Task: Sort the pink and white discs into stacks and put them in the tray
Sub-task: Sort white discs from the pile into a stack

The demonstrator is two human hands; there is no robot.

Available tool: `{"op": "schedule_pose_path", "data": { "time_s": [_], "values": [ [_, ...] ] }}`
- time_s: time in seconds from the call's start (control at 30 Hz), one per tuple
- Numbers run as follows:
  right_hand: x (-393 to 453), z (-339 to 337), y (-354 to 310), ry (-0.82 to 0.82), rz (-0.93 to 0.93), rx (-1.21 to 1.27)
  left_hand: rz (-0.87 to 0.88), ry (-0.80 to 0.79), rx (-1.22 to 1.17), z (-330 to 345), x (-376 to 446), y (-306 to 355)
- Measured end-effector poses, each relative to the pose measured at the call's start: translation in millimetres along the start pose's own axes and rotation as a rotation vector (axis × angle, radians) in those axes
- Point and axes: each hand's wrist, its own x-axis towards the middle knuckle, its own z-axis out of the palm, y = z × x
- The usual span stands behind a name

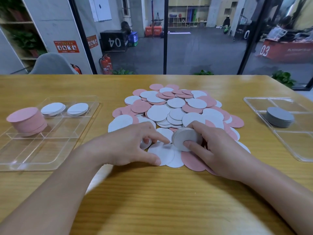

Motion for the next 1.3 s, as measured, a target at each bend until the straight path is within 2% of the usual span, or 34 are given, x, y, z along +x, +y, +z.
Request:
{"op": "schedule_pose_path", "data": {
  "time_s": [0.13, 0.37, 0.47, 0.63, 0.8, 1.0, 1.13, 1.3],
  "values": [
    [0, 0, 0, -0.007, 0.015, -0.016, 0.038, 0.059, -0.025, 2, 0, -1],
    [0, -5, 3, 0.024, 0.046, -0.037, 0.174, 0.430, -0.410, 0, 12, -10],
    [0, -4, 3, 0.015, 0.043, -0.041, 0.181, 0.505, -0.523, -1, 15, -12],
    [0, -4, 5, 0.027, 0.035, -0.040, 0.173, 0.442, -0.465, 6, 18, -18],
    [0, -4, 4, 0.036, 0.039, -0.031, 0.117, 0.475, -0.428, 12, 23, -20],
    [0, -4, 0, 0.055, 0.036, -0.021, 0.190, 0.498, -0.441, 19, 24, -11],
    [0, -3, -2, 0.066, 0.030, 0.015, 0.241, 0.452, -0.509, 27, 27, -3],
    [-1, 0, -1, 0.015, -0.001, -0.031, 0.273, 0.323, -0.535, 37, 27, 3]
  ]
}}
